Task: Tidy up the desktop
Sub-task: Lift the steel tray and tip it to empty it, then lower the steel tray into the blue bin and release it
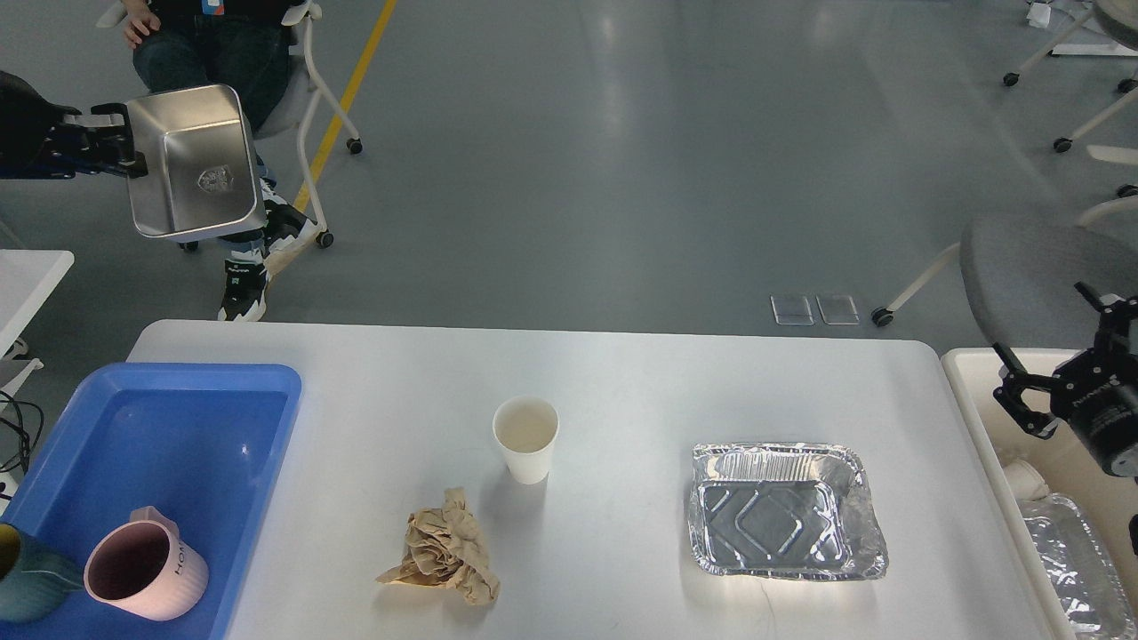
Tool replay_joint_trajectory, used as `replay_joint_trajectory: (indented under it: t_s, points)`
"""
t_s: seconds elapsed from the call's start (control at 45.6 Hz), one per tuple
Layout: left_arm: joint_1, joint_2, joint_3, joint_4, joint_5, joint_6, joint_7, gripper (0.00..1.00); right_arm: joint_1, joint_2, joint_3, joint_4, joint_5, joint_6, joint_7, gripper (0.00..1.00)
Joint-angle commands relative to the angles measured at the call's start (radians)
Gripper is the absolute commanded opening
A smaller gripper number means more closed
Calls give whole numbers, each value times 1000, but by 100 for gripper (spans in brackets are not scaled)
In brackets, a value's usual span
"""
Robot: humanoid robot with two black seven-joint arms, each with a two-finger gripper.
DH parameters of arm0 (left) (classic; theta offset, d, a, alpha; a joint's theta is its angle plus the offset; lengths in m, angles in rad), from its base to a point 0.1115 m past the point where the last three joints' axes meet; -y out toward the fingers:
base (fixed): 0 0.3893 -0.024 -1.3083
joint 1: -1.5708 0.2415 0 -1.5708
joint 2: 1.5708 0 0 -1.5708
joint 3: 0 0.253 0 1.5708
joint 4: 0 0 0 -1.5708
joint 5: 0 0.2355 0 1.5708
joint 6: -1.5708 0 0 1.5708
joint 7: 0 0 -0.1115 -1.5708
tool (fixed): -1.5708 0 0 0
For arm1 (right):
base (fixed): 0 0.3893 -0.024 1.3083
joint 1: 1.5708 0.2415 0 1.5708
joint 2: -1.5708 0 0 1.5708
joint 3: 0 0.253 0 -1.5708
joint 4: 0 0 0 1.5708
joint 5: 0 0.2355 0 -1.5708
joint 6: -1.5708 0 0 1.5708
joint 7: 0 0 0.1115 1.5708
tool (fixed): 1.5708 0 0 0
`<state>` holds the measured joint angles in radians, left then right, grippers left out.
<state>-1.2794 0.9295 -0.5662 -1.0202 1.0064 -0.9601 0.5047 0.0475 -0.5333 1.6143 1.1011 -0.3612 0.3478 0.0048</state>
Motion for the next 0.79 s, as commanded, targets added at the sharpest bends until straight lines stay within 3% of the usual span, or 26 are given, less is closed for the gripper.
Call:
replay_joint_trajectory:
  t_s: [0.0, 0.285, 0.593, 0.768]
  points:
    - [-21, 43, -3, 0, -8, 0, 0, 0, 0, -16, 1, 0, -1, 0, 0, 100]
    - [-18, 106, 11, 29, -8, 0, 2, 0, 0, -22, 1, 0, 1, 0, 0, 100]
    - [187, 88, 17, 150, -9, 0, -17, 0, 2, -21, -1, 0, -1, -1, 0, 100]
    - [285, 48, 11, 164, -26, 121, -25, 0, 2, -19, -2, 2, 1, 0, 1, 100]
